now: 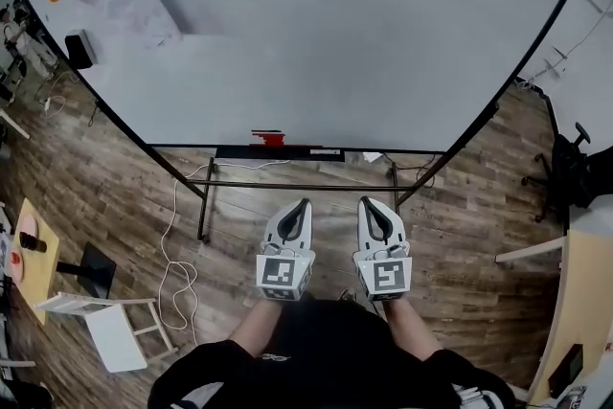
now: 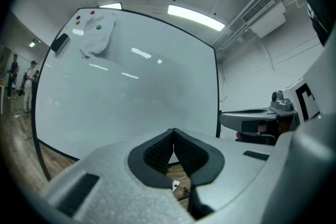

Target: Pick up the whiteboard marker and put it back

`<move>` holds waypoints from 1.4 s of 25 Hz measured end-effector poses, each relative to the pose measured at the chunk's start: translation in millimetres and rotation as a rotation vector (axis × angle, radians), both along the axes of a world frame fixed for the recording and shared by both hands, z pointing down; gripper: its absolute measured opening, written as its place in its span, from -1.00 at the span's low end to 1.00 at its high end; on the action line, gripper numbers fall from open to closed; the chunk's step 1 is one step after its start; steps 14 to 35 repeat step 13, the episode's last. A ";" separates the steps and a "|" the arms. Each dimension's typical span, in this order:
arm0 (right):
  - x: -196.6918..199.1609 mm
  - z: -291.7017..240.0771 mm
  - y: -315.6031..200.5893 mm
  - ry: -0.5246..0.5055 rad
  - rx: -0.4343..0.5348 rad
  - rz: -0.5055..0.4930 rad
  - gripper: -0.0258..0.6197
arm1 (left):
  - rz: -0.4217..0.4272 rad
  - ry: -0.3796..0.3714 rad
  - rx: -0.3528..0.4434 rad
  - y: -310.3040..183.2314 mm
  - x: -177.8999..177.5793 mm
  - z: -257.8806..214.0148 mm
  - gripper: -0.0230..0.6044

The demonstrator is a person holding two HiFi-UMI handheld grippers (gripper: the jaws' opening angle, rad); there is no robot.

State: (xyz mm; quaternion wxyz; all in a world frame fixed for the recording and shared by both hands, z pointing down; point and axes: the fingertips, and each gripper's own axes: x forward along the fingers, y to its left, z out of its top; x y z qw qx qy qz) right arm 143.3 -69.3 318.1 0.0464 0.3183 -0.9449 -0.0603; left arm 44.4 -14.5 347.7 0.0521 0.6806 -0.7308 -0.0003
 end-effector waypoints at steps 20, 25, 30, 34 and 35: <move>14.1 9.7 10.1 0.028 -0.019 -0.032 -0.91 | -0.025 0.016 -0.029 10.8 19.2 8.9 -0.90; 14.1 9.7 10.1 0.028 -0.019 -0.032 -0.91 | -0.025 0.016 -0.029 10.8 19.2 8.9 -0.90; 14.1 9.7 10.1 0.028 -0.019 -0.032 -0.91 | -0.025 0.016 -0.029 10.8 19.2 8.9 -0.90; 14.1 9.7 10.1 0.028 -0.019 -0.032 -0.91 | -0.025 0.016 -0.029 10.8 19.2 8.9 -0.90; 14.1 9.7 10.1 0.028 -0.019 -0.032 -0.91 | -0.025 0.016 -0.029 10.8 19.2 8.9 -0.90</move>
